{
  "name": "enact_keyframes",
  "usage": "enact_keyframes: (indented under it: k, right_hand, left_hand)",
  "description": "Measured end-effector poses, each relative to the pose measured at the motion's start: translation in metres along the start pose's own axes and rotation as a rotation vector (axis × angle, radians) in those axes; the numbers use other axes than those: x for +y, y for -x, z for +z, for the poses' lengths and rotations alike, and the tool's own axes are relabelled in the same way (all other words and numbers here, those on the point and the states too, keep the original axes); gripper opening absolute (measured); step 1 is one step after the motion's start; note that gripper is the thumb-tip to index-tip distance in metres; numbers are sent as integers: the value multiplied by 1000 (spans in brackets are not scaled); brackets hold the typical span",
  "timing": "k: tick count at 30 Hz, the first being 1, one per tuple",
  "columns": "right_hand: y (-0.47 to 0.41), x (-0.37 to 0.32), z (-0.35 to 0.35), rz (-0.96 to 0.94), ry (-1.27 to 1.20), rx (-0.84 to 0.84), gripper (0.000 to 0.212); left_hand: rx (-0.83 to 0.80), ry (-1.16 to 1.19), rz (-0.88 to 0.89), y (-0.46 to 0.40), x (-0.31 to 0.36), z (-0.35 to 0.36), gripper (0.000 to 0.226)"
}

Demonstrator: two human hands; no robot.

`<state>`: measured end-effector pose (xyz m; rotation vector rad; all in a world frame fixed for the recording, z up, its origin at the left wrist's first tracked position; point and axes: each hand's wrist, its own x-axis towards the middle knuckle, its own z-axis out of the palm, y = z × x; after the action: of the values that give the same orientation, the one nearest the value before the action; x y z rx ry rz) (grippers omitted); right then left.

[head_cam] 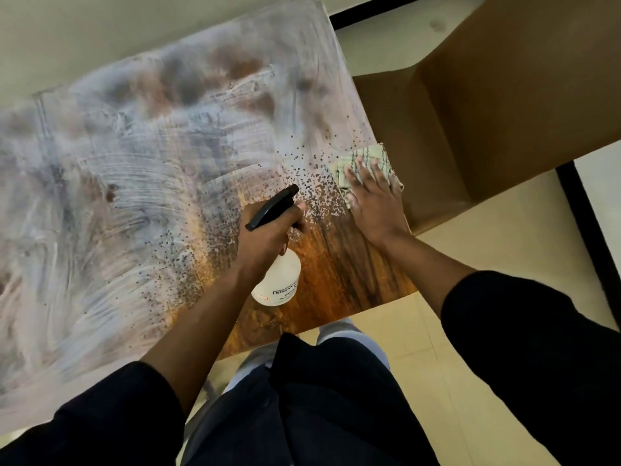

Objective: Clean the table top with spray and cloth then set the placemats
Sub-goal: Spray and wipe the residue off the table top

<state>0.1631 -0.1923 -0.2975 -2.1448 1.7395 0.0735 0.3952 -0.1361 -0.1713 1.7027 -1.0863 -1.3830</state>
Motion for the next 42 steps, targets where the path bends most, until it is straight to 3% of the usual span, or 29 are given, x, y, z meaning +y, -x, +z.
enact_keyframes:
  k: [4,12,25,31,33,37,40,42]
  right_hand:
    - [17,-8,4,17,-12,13,57]
    - [134,-10,37,74,19,27,57]
    - [-24,-10,-12,-36,-76,-3,56]
    - [20,-29,1,16,-65,-28,58]
    - [57,-44,16,-49,-59,-48,57]
    - [106,-56,45,-371,42,-172,58]
    - [78,-38,34,-516,65,-202,57]
    - [44,-25,20,-498,74,-188,57]
  left_hand:
    - [10,17,1,-3,0,2,29]
    - [3,78,-58,-2,-3,10,28]
    - [19,107,5,9,8,2,34]
    - [18,123,0,17,16,-3,58]
    - [31,144,-19,19,17,-3,57]
    - [54,175,-15,20,17,-4,52]
    - [84,172,-18,21,19,-6,54]
    - [111,169,-32,23,18,-10,59]
